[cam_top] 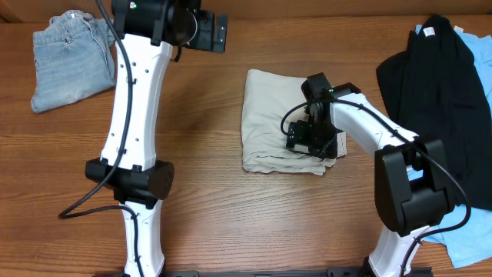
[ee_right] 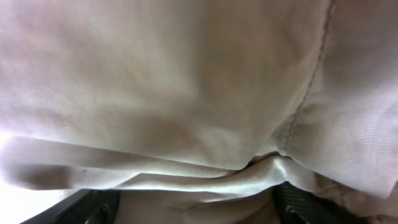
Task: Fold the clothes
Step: 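Grasp the folded shorts with the left gripper and drag them leftward, then carry the folded shorts with the left gripper to the back-left corner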
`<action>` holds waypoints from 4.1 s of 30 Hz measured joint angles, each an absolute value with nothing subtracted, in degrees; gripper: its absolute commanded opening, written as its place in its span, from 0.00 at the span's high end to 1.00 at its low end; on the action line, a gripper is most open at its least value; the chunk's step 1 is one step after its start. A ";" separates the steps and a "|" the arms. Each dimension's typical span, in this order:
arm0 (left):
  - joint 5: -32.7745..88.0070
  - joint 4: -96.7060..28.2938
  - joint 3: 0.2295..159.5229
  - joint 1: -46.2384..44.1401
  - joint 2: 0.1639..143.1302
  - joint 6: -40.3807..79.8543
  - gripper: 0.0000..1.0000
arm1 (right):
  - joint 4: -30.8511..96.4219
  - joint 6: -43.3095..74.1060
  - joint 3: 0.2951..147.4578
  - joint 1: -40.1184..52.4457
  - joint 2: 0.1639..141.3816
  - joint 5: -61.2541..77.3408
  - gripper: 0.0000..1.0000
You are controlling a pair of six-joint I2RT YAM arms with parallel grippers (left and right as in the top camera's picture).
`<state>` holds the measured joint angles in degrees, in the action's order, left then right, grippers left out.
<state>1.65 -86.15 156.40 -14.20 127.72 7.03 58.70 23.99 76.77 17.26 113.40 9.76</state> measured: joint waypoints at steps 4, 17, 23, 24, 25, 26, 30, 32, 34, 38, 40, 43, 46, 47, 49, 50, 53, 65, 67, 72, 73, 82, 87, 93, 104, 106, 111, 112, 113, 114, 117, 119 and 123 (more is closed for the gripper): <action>4.75 -85.89 152.11 -14.22 127.72 7.01 0.00 | 61.58 23.81 78.87 16.08 113.91 10.04 0.13; 10.72 -80.34 133.78 -25.04 127.72 3.70 0.00 | 74.89 22.22 107.09 3.60 106.98 8.54 0.00; 11.22 -75.55 122.67 -32.73 127.72 -1.87 0.00 | 77.87 21.76 109.12 -1.50 105.21 8.32 0.00; 11.25 -75.13 121.19 -33.47 127.74 -2.94 0.00 | 78.17 21.61 109.12 -2.07 105.43 8.23 0.00; 11.35 -74.30 119.39 -34.17 127.74 -4.43 0.00 | 78.17 21.52 109.12 -2.35 105.54 8.12 0.00; 11.38 -73.38 117.86 -34.68 127.74 -5.98 0.00 | 78.17 21.39 109.12 -2.63 105.56 8.10 0.00; 11.33 -69.82 112.92 -35.53 127.74 -10.68 0.00 | 78.26 21.04 109.12 -2.74 105.56 8.08 0.00; 10.20 -66.98 109.56 -35.55 127.74 -12.73 0.00 | 78.26 20.97 109.12 -2.74 105.56 8.08 0.00; 8.25 -65.67 107.11 -35.48 127.74 -13.80 0.00 | 78.35 20.93 109.12 -2.76 105.56 8.08 0.00; 4.01 -64.03 103.37 -34.76 127.74 -14.87 0.00 | 78.54 20.95 109.12 -2.74 105.60 8.10 0.00; 1.61 -62.59 101.86 -33.98 127.74 -15.22 0.00 | 78.52 20.93 109.12 -2.74 105.60 8.08 0.00; -1.74 -60.49 99.83 -32.40 127.74 -15.27 0.00 | 78.52 20.95 109.12 -2.74 105.60 8.08 0.00; -3.09 -59.42 98.72 -29.89 127.72 -15.25 0.00 | 78.54 20.93 109.12 -2.74 105.60 8.08 0.00; -3.46 -59.18 98.67 -28.49 127.72 -15.20 0.00 | 78.56 20.95 109.12 -2.74 105.60 8.08 0.00; -4.29 -58.81 98.65 -26.55 127.72 -14.70 0.00 | 78.52 20.95 109.12 -2.74 105.60 8.05 0.00; -4.89 -58.67 98.65 -25.39 127.70 -14.04 0.00 | 78.50 20.95 109.12 -2.74 105.60 8.08 0.00; -7.75 -58.59 98.65 -21.30 127.50 -12.03 0.00 | 78.50 20.93 109.12 -2.74 105.60 8.08 0.00; -11.86 -69.47 107.39 -7.18 127.52 -12.71 0.00 | 77.62 20.95 109.12 -2.74 105.60 8.08 0.00; -3.73 -73.76 114.50 -9.45 127.46 -15.49 0.00 | 77.62 20.93 109.12 -2.74 105.60 8.08 0.00; 6.39 -76.82 120.07 -17.91 126.61 -18.06 0.00 | 77.56 20.95 109.12 -2.76 105.60 8.08 0.00; 6.94 -77.23 119.96 -20.08 126.61 -18.00 0.00 | 77.60 20.93 109.12 -2.74 105.60 8.10 0.00; 2.68 -69.73 109.21 -33.41 126.61 -12.29 0.00 | 77.97 20.95 109.12 -2.74 105.60 8.10 0.00; -0.10 -64.34 102.61 -34.81 126.61 -8.86 0.00 | 78.08 20.60 109.12 -2.74 105.60 8.10 0.00; -3.60 -58.57 97.62 -34.81 126.58 -4.80 0.00 | 78.24 20.32 109.12 -2.76 105.60 8.08 0.00; -8.86 -52.23 92.09 -35.14 124.53 -2.74 0.59 | 78.11 20.27 109.12 -2.74 105.60 8.12 0.00; -10.44 -52.07 92.01 -35.11 124.49 -2.55 0.67 | 78.08 20.25 109.12 -2.74 105.60 8.10 0.00; -12.56 -52.10 92.01 -35.29 124.25 -1.96 0.96 | 78.04 20.25 109.12 -2.74 105.60 8.08 0.00; -12.86 -52.07 91.96 -35.27 124.14 -2.09 0.96 | 78.08 20.25 109.12 -2.74 105.60 8.10 0.00; -12.93 -52.05 91.96 -35.29 124.07 -2.09 0.96 | 78.08 20.27 109.12 -2.74 105.60 8.10 0.00; -12.97 -51.99 91.96 -35.29 124.03 -1.98 0.96 | 78.06 20.27 109.12 -2.76 105.60 8.10 0.00; -13.15 -51.72 91.85 -35.29 124.01 -1.83 0.96 | 78.06 20.23 109.12 -2.74 105.60 8.10 0.00; -13.23 -51.75 91.88 -35.27 124.01 -1.80 0.96 | 78.06 20.18 109.12 -2.74 105.60 8.08 0.00; -15.18 -55.31 94.17 -34.35 124.49 -1.80 0.96 | 78.04 19.92 109.12 -2.74 105.60 8.08 0.00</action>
